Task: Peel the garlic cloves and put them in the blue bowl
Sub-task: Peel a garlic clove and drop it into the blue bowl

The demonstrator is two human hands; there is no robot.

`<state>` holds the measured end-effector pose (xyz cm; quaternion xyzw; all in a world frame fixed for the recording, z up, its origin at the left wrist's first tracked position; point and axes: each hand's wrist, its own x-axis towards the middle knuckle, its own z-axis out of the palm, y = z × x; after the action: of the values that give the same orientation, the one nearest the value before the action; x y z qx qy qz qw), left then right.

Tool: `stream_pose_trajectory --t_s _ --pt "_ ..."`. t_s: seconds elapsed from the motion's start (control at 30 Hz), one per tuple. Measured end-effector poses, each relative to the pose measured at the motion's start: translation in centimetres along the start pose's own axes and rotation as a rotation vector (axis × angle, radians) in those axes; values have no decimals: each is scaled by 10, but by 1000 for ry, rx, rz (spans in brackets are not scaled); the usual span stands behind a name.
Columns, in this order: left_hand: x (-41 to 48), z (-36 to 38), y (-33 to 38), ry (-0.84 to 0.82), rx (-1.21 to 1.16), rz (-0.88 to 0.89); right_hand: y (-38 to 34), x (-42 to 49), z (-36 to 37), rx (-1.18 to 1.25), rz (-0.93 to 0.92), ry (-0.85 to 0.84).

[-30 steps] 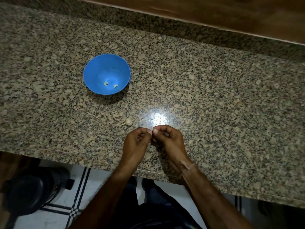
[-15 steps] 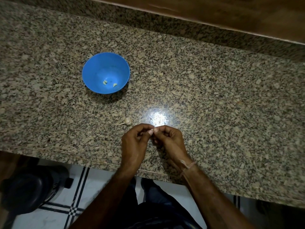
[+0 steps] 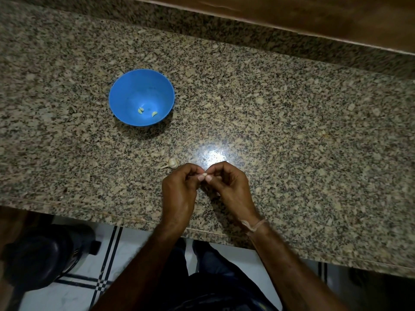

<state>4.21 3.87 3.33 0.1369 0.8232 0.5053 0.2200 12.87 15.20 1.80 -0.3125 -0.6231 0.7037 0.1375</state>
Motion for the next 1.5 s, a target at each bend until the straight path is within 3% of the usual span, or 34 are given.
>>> stream_pose_trajectory --t_s 0.33,0.57,0.67,0.77,0.83,0.93,1.07,1.23,1.5 --pt "-3 -3 3 -14 241 169 0 -3 -2 -172 -101 -34" --pt "-6 4 1 -1 169 129 5 -5 2 -360 -210 -12" --pt "-7 7 -2 6 35 -16 8 -5 4 -420 -259 -24" --pt "-6 10 -10 1 -249 -267 11 -5 4 -435 -248 -42" --pt "-7 10 -10 -30 -448 -428 12 -6 3 -314 -175 -1" --pt "-9 10 -8 -87 -588 -510 8 -8 2 -99 -59 27" --pt "-11 9 -8 -98 -577 -473 7 -8 0 0 2 53" --pt "-12 5 -6 -134 -381 -267 10 -10 -1 45 36 96" --pt "-13 5 -1 -124 -288 -212 10 -11 -6 -78 -81 50"
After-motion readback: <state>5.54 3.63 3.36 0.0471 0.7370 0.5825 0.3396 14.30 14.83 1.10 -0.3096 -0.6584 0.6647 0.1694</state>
